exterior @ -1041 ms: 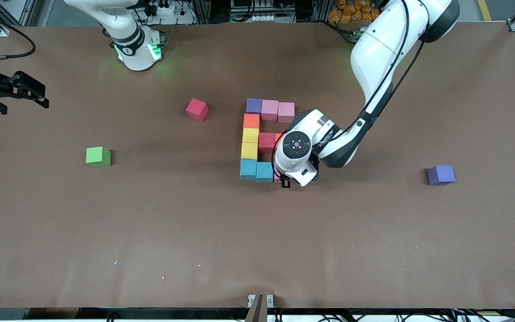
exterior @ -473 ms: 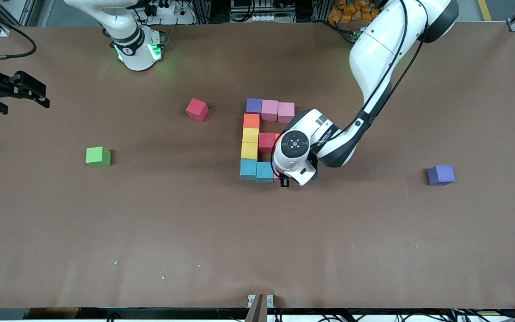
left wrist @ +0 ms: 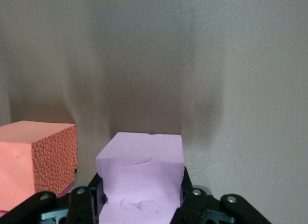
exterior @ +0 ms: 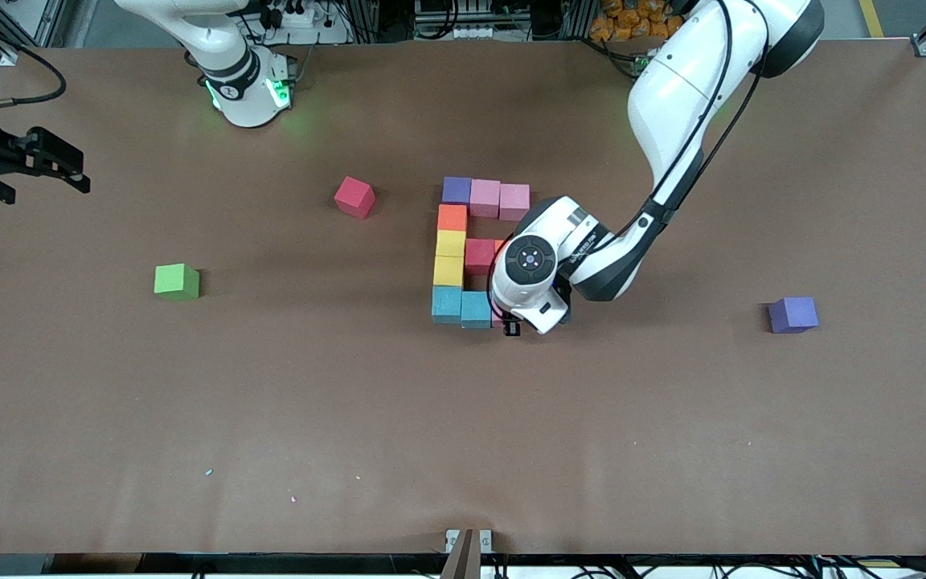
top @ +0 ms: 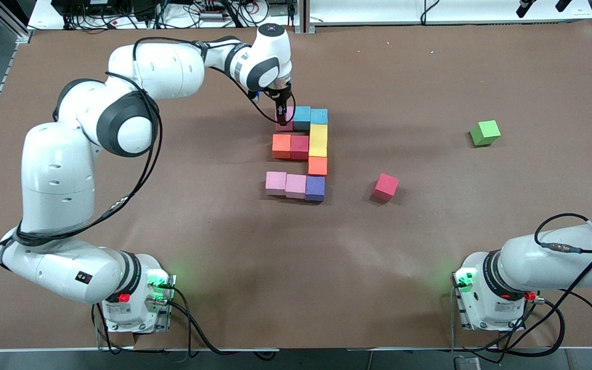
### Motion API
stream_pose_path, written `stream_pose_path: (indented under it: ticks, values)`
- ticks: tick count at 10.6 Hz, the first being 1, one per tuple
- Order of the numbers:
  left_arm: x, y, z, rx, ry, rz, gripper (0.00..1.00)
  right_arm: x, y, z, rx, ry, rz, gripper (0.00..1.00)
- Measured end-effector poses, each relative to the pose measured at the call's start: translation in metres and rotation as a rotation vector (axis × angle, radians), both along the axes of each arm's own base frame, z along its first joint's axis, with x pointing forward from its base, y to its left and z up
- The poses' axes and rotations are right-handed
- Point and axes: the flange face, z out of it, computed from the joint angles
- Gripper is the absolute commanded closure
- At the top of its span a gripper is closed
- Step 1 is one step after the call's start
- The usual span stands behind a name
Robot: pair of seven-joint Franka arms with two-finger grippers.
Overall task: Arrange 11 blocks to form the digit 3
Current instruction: 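Lower the pink cube beside the cyan cube with the left gripper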
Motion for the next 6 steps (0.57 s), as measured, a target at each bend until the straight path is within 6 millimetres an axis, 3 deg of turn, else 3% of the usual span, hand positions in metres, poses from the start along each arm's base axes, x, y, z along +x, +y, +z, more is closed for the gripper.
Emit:
stream_pose_path:
  ticks: [1, 2, 6]
  values:
    - [-0.0003, -0.0004, 0.0001, 0.0, 0.0, -0.001, 0.12, -0.0002, 0.0004, -0.0001, 0.0, 0.002, -0.001, 0.0]
    - [-0.0006, -0.0008, 0.0, 0.0, 0.0, -0.001, 0.0, -0.0002, 0.0006, -0.0002, 0.0, 0.002, -0.002, 0.0]
    - [-0.0008, -0.0031, 0.0017, -0.003, -0.004, -0.01, 0.0, -0.0003, 0.0011, -0.0002, 0.0, 0.003, -0.003, 0.0]
